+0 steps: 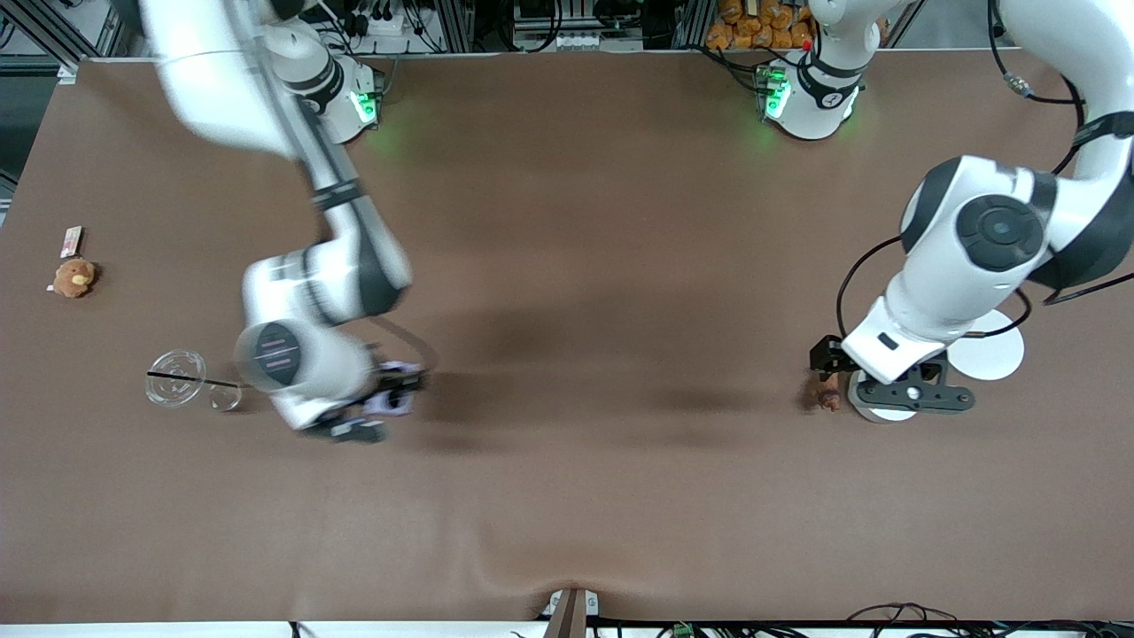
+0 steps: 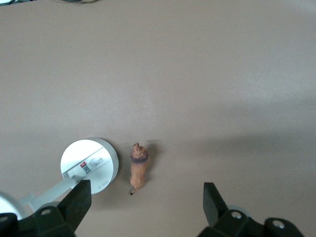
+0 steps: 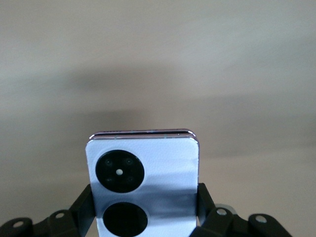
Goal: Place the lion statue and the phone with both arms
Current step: 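Release the lion by the lamp base while the right gripper carries the phone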
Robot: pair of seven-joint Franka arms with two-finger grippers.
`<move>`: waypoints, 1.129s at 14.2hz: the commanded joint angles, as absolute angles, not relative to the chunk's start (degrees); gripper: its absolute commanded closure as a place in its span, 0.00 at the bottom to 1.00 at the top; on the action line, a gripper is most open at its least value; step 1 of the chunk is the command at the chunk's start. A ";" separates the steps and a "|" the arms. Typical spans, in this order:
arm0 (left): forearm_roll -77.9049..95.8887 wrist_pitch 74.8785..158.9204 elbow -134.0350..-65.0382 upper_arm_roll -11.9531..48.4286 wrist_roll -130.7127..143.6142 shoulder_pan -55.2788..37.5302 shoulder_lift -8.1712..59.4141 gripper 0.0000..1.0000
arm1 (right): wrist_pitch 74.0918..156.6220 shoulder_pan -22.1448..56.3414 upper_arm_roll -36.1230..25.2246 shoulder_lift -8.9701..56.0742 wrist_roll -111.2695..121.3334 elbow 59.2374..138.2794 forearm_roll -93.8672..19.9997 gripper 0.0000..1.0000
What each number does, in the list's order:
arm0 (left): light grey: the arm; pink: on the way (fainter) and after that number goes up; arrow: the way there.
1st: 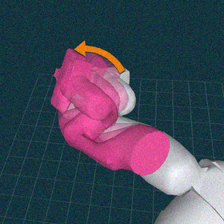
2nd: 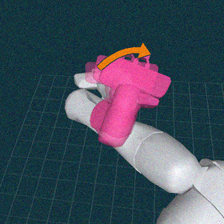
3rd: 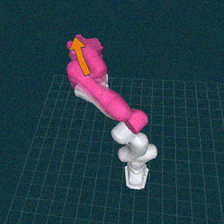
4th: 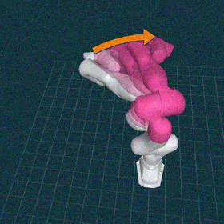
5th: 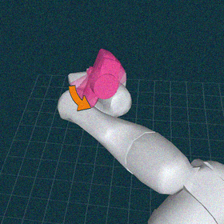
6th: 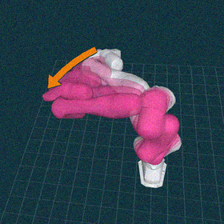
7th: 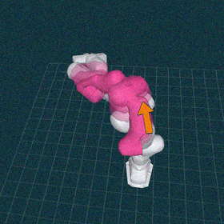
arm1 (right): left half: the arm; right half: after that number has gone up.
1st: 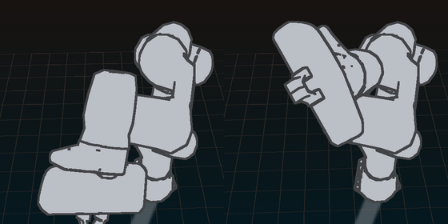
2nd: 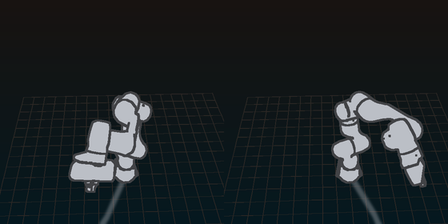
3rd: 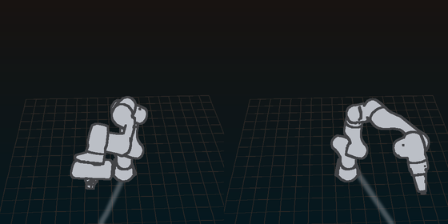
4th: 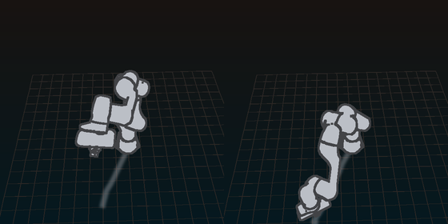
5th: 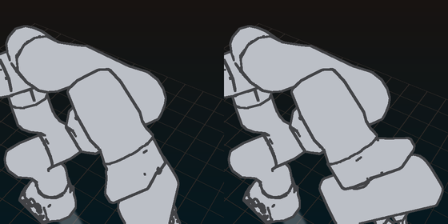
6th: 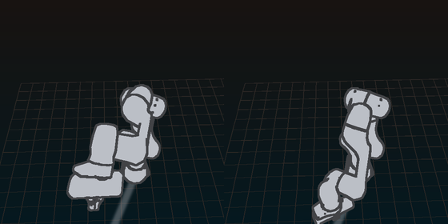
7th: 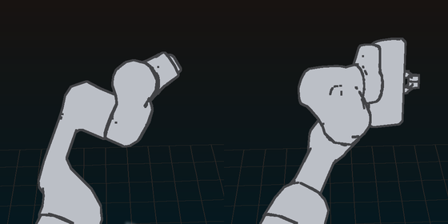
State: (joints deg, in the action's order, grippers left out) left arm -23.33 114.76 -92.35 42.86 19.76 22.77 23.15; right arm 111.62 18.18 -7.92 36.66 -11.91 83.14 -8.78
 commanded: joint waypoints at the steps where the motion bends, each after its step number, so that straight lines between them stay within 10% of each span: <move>1: -22.06 107.51 -85.45 44.30 19.34 23.12 23.03 0.00 | 111.53 9.44 -6.50 35.95 -1.27 84.81 -7.91 0.85; 16: -17.23 96.77 -77.87 43.33 18.63 23.65 16.62 0.00 | 114.08 4.48 -6.42 42.45 -7.36 87.71 -5.19 0.65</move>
State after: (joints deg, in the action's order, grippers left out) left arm -18.25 98.68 -77.28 43.88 19.21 24.84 20.85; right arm 114.31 4.02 -6.79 43.45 -2.44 86.16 -5.80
